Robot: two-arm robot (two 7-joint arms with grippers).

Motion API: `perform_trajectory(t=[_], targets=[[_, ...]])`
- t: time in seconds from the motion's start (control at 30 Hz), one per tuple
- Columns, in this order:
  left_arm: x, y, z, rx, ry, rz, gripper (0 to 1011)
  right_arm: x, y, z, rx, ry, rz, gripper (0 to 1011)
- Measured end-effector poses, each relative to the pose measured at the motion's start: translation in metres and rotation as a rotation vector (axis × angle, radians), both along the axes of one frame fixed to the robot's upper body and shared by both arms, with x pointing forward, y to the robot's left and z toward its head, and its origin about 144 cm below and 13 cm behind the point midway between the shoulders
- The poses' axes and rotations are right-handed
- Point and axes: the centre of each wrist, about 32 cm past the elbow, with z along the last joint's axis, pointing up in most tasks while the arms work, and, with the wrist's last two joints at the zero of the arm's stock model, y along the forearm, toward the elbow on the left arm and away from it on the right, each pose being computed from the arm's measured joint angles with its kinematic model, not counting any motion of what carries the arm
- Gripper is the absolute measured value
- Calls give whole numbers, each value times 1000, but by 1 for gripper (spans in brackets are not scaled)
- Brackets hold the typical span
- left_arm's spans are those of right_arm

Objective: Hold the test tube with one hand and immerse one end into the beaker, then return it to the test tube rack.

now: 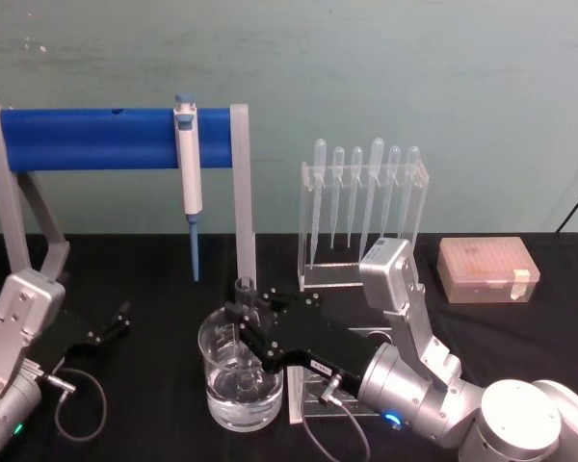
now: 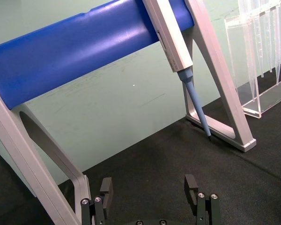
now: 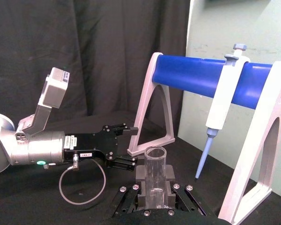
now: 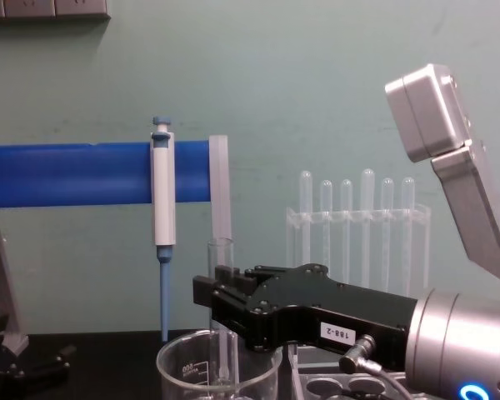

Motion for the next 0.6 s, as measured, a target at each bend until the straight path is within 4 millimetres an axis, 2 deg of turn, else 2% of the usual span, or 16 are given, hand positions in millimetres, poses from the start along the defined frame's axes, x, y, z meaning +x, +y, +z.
perform_trajectory(t=[0.6], targets=[[0,0,0,0,0,0,1000,0,0,0,0,0,0,224]])
